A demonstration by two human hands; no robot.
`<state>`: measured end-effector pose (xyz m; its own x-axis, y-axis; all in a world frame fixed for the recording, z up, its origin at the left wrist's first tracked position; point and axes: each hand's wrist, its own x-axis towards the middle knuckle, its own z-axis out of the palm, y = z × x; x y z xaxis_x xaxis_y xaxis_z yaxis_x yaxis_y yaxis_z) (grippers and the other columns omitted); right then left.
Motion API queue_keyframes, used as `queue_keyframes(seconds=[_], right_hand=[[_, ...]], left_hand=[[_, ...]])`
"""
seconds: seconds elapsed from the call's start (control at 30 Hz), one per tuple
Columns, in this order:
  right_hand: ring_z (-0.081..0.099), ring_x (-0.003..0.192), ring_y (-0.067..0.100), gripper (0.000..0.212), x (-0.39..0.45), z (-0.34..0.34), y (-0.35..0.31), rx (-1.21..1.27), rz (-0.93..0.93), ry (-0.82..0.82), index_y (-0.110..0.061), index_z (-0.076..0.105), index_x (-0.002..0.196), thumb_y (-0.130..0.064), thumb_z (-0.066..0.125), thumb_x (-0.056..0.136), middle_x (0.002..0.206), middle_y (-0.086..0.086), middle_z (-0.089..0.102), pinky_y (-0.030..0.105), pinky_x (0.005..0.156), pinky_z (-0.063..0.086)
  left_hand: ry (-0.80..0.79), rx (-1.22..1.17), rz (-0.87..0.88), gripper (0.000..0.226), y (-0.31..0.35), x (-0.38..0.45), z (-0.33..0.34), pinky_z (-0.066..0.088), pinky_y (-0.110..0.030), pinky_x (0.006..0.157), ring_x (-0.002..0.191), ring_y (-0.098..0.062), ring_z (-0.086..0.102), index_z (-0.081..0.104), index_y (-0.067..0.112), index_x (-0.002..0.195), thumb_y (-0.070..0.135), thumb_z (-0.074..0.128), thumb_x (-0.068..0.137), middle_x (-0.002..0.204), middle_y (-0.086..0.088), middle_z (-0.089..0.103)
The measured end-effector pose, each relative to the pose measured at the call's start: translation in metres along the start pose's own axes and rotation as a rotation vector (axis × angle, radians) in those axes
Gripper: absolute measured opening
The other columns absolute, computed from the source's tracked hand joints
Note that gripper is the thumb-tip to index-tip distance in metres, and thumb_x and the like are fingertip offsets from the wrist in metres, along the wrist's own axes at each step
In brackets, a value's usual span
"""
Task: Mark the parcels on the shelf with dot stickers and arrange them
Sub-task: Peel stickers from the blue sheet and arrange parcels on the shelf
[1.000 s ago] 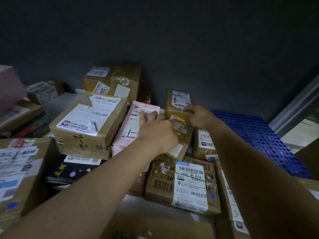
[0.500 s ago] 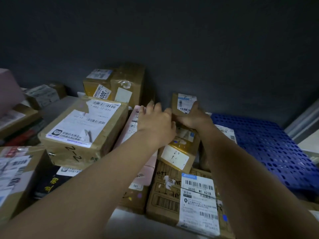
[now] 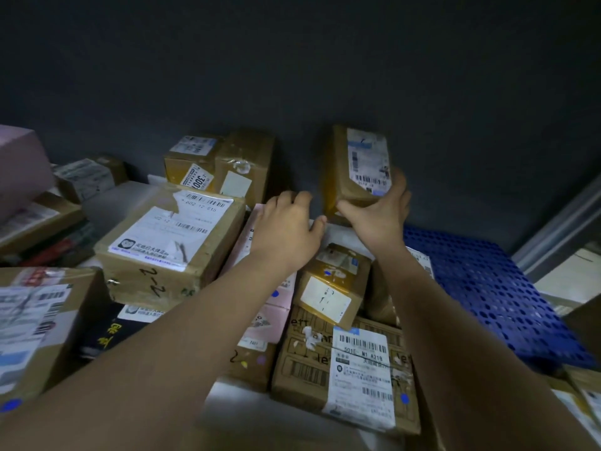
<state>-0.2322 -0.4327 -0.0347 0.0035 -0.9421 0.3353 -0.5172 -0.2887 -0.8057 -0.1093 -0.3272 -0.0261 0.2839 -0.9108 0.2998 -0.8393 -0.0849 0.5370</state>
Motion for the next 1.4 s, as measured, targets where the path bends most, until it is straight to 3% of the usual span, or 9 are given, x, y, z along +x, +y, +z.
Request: queue_keyframes(seconds=[0.2, 0.33, 0.5, 0.67, 0.77, 0.93, 1.13, 1.23, 1.4], right_hand=[[0.02, 0.136, 0.02, 0.112, -0.066, -0.031, -0.044, 0.134, -0.107, 0.078, -0.022, 0.016, 0.147, -0.042, 0.078, 0.056, 0.142, 0.0, 0.027, 0.047, 0.113, 0.026], [0.019, 0.126, 0.002, 0.112, -0.134, -0.06, -0.07, 0.12, -0.173, 0.036, -0.026, 0.013, 0.148, -0.031, 0.085, 0.061, 0.133, -0.015, 0.022, 0.027, 0.103, 0.024], [0.018, 0.133, 0.002, 0.112, -0.209, -0.081, -0.099, 0.129, -0.2, -0.061, -0.037, 0.01, 0.146, -0.041, 0.082, 0.061, 0.136, -0.021, 0.021, 0.03, 0.109, 0.023], [0.044, 0.13, 0.013, 0.118, -0.259, -0.078, -0.14, 0.651, 0.199, -0.201, -0.046, 0.01, 0.145, -0.065, 0.081, 0.053, 0.148, -0.007, 0.036, 0.042, 0.107, 0.039], [0.059, 0.117, 0.021, 0.089, -0.281, -0.064, -0.159, 0.964, 0.369, -0.384, -0.042, 0.024, 0.144, -0.046, 0.075, 0.071, 0.135, -0.004, 0.055, 0.051, 0.096, 0.049], [0.063, 0.107, 0.016, 0.047, -0.297, -0.057, -0.182, 0.887, 0.361, -0.451, -0.034, 0.046, 0.134, -0.032, 0.058, 0.088, 0.125, -0.002, 0.063, 0.05, 0.099, 0.047], [0.065, 0.101, 0.017, 0.058, -0.297, -0.054, -0.201, 0.641, 0.272, -0.822, -0.033, 0.054, 0.128, -0.027, 0.065, 0.072, 0.112, -0.002, 0.071, 0.042, 0.099, 0.045], [0.063, 0.104, 0.02, 0.062, -0.291, -0.053, -0.204, 0.689, 0.319, -0.789, -0.036, 0.053, 0.128, -0.029, 0.068, 0.068, 0.118, 0.002, 0.068, 0.042, 0.094, 0.045], [0.054, 0.122, 0.025, 0.074, -0.31, -0.036, -0.197, 0.897, 0.368, -0.652, -0.043, 0.046, 0.133, -0.05, 0.076, 0.066, 0.123, -0.004, 0.065, 0.051, 0.097, 0.045]], left_hand=[[-0.159, -0.595, -0.192, 0.065, 0.025, -0.029, -0.041, 0.031, -0.031, 0.1, 0.137, -0.023, 0.033, 0.022, 0.021, 0.149, 0.053, 0.04, 0.095, 0.151, -0.006, 0.033], [-0.224, -0.789, -0.206, 0.066, 0.032, -0.062, -0.072, 0.037, -0.025, 0.089, 0.115, -0.011, 0.049, 0.03, 0.022, 0.145, 0.057, 0.045, 0.091, 0.128, 0.006, 0.05], [-0.296, -0.999, -0.334, 0.078, 0.015, -0.113, -0.114, 0.053, -0.039, 0.09, 0.1, -0.013, 0.066, 0.047, 0.024, 0.128, 0.066, 0.067, 0.066, 0.117, 0.006, 0.066], [-0.301, -1.15, -0.397, 0.071, -0.008, -0.165, -0.158, 0.057, -0.039, 0.082, 0.101, -0.015, 0.067, 0.038, 0.019, 0.135, 0.043, 0.07, 0.077, 0.119, 0.001, 0.065], [-0.328, -1.182, -0.368, 0.058, -0.019, -0.194, -0.183, 0.054, -0.038, 0.088, 0.105, -0.015, 0.065, 0.04, 0.024, 0.129, 0.034, 0.071, 0.08, 0.118, 0.002, 0.067], [-0.088, -1.108, -0.462, 0.141, -0.076, -0.222, -0.233, 0.033, -0.047, 0.111, 0.126, -0.022, 0.051, 0.001, 0.038, 0.149, 0.074, 0.081, 0.038, 0.146, 0.003, 0.042], [-0.285, -0.814, -0.333, 0.079, -0.118, -0.242, -0.272, 0.036, -0.039, 0.109, 0.12, -0.011, 0.054, 0.055, 0.049, 0.123, 0.074, 0.076, 0.051, 0.136, 0.012, 0.053], [-0.458, -0.755, -0.345, 0.069, -0.121, -0.253, -0.274, 0.043, -0.035, 0.099, 0.114, -0.011, 0.059, 0.056, 0.039, 0.126, 0.064, 0.073, 0.065, 0.12, 0.011, 0.066], [-0.412, -0.857, -0.41, 0.052, -0.127, -0.267, -0.251, 0.048, -0.035, 0.092, 0.108, -0.014, 0.063, 0.062, 0.032, 0.118, 0.066, 0.057, 0.079, 0.112, 0.008, 0.07]])
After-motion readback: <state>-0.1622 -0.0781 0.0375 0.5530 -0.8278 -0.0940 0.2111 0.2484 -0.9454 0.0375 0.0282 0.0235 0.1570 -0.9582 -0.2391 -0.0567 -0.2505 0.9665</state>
